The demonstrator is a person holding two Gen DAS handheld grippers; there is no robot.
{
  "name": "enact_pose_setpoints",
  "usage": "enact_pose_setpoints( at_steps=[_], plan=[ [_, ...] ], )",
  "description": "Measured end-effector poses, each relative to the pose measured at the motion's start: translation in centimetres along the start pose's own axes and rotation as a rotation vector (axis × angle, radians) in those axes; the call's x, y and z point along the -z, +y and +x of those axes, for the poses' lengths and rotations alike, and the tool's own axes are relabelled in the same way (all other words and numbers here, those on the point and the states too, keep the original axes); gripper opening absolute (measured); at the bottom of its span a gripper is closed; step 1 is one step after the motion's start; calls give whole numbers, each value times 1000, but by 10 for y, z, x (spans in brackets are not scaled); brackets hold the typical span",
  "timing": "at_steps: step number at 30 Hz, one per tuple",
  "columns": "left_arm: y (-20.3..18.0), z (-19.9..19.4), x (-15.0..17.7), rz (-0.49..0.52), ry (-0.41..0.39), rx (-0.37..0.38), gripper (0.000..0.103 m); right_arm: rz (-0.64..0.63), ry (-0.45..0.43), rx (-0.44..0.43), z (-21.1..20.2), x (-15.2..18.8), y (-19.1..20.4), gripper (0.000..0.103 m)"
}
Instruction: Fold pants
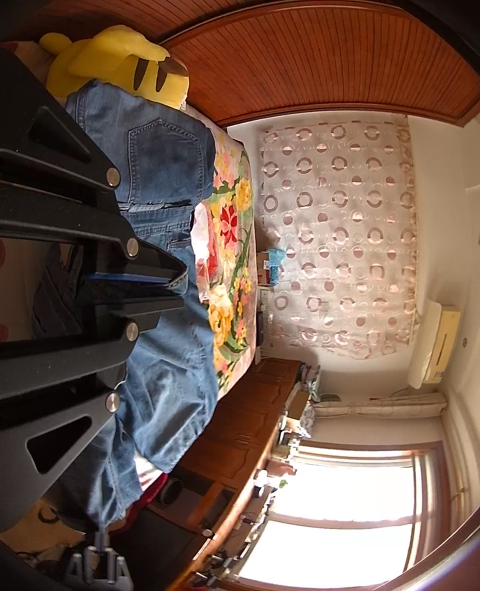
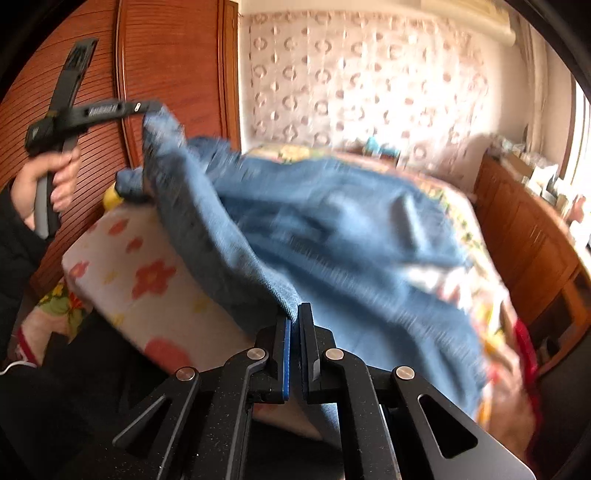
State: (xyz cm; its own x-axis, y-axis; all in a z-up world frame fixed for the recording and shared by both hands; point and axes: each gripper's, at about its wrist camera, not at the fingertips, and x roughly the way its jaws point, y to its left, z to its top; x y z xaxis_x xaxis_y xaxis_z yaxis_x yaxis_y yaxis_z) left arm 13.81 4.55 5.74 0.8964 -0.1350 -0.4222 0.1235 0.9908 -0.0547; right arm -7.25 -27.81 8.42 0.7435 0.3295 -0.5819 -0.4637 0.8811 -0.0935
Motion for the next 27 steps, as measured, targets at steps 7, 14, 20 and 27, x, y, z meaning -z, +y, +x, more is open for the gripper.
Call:
enact_pose_setpoints(
  at_steps=[7,14,20,27],
  plan=[
    [12,-8,-7,-36,-16,-1,7,-117,-35,97,-1,-52,-6,3],
    [13,-9,-11,-29,-19,-11,7,-147,-38,150,23,-66,-3,3],
    [14,-7,-13,-27,-22,-14,7,-186,-60,192,50,-88,0,3],
    [26,21,-11,-27,10,-28,7,-212,-100,194,92,-92,-1,3]
  ],
)
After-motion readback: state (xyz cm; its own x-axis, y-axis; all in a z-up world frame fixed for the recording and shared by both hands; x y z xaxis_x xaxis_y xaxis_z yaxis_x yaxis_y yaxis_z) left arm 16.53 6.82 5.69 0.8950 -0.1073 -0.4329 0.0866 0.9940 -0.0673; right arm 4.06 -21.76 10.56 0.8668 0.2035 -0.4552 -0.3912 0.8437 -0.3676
